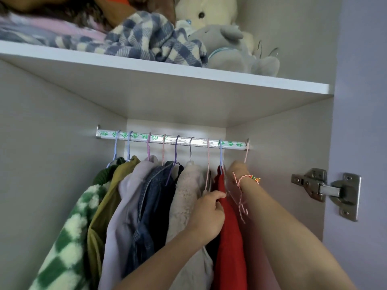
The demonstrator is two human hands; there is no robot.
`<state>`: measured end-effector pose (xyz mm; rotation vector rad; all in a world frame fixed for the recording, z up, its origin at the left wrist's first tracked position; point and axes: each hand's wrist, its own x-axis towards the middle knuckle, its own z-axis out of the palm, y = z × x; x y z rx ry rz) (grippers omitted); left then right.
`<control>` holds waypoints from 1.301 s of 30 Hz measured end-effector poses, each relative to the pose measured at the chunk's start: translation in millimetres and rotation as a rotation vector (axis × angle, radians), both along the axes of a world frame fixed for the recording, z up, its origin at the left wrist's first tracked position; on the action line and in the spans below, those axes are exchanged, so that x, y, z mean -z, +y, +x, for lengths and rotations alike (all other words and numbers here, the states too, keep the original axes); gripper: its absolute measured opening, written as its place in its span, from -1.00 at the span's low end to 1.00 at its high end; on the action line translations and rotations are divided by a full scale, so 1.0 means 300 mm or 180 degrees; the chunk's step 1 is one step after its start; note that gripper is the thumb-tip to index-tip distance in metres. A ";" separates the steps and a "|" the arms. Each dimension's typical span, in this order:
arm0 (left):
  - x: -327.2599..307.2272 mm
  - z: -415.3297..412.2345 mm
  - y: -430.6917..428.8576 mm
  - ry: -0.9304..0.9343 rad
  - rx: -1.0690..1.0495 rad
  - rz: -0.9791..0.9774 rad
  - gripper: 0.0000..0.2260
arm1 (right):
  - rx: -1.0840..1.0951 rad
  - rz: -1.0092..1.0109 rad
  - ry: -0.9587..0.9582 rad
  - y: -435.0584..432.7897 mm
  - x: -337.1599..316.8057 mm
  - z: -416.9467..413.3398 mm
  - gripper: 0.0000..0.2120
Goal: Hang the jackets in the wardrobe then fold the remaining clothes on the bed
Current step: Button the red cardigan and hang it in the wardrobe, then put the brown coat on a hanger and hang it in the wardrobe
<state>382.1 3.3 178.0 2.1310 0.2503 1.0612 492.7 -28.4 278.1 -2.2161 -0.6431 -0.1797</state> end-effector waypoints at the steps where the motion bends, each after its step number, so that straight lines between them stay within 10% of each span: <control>1: 0.003 -0.004 0.000 -0.0015 0.0015 0.0002 -0.65 | -0.0105 -0.0066 0.0158 0.000 0.022 -0.006 -0.69; 7: 0.018 -0.037 -0.015 -0.0177 -0.0093 -0.0403 -0.72 | -0.0197 0.0123 0.0206 -0.042 0.142 -0.118 -0.79; 16: 0.024 -0.181 -0.071 0.0724 0.0781 -0.2708 -0.84 | -0.1142 0.0525 -0.0338 -0.292 0.482 -0.648 -0.80; 20: 0.116 -0.420 -0.018 0.0906 0.0431 -0.2404 -0.77 | -0.1922 -0.0128 -0.0310 -0.287 0.569 -0.866 -0.66; 24: 0.245 -0.783 0.104 0.1168 -0.0028 -0.1734 -0.61 | -0.1857 0.0802 -0.1074 -0.205 0.514 -0.900 -0.79; 26: 0.301 -0.966 0.148 0.1206 -0.0138 -0.1643 -0.62 | -0.2437 0.0383 -0.1330 -0.107 0.524 -0.946 -0.55; 32: 0.383 -1.449 0.151 0.1604 -0.0690 -0.1804 -0.66 | -0.4813 -0.0467 0.0281 0.146 0.710 -1.288 -0.68; 39: 0.408 -2.004 -0.099 0.1589 -0.2738 -0.2528 -0.75 | -0.6868 -0.0881 0.0986 0.272 0.798 -1.837 -0.65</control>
